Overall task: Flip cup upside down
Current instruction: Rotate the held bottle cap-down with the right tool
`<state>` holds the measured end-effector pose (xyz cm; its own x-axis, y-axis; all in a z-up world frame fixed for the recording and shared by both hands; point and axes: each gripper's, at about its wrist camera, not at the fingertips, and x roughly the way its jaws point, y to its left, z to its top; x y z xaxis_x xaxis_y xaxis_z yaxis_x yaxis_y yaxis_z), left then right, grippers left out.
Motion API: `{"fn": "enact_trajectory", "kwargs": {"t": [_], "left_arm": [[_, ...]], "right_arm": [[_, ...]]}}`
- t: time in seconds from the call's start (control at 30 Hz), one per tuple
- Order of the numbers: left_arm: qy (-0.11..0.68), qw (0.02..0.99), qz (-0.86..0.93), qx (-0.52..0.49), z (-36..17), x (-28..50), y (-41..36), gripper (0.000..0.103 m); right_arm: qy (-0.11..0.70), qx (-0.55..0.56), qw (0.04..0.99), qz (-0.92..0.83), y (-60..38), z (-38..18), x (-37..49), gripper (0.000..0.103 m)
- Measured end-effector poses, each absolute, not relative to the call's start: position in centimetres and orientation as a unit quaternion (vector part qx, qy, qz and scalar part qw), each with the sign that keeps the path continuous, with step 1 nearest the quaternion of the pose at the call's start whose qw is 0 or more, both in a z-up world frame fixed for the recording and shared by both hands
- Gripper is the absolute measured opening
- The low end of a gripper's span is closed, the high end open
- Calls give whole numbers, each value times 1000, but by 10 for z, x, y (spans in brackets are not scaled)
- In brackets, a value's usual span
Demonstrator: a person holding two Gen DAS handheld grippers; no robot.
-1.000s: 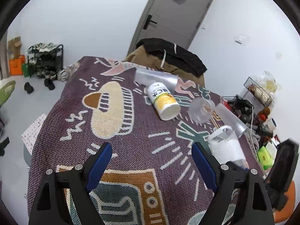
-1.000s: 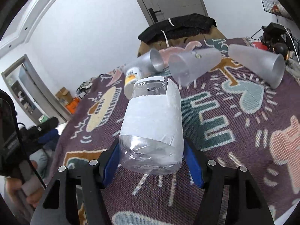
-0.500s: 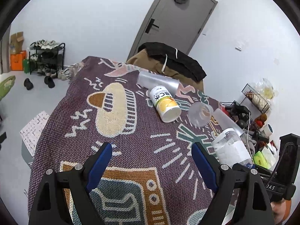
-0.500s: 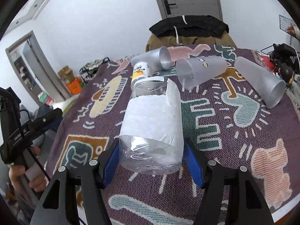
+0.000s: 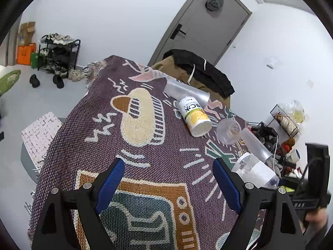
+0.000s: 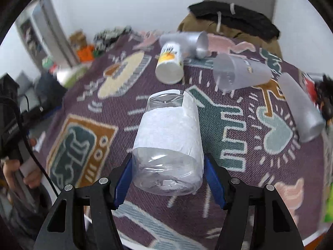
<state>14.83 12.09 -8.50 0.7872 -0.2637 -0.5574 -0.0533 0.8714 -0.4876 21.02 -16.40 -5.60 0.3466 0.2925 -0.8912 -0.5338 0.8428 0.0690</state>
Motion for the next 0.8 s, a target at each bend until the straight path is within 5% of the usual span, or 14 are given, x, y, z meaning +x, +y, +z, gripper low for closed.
{"fn": "enact_trajectory", "kwargs": {"t": [0.8], "left_arm": [[270,918,-23,-290,-119,114,185,87]], "right_arm": [[664,-393,594,228,-80,-63,263,66]]}}
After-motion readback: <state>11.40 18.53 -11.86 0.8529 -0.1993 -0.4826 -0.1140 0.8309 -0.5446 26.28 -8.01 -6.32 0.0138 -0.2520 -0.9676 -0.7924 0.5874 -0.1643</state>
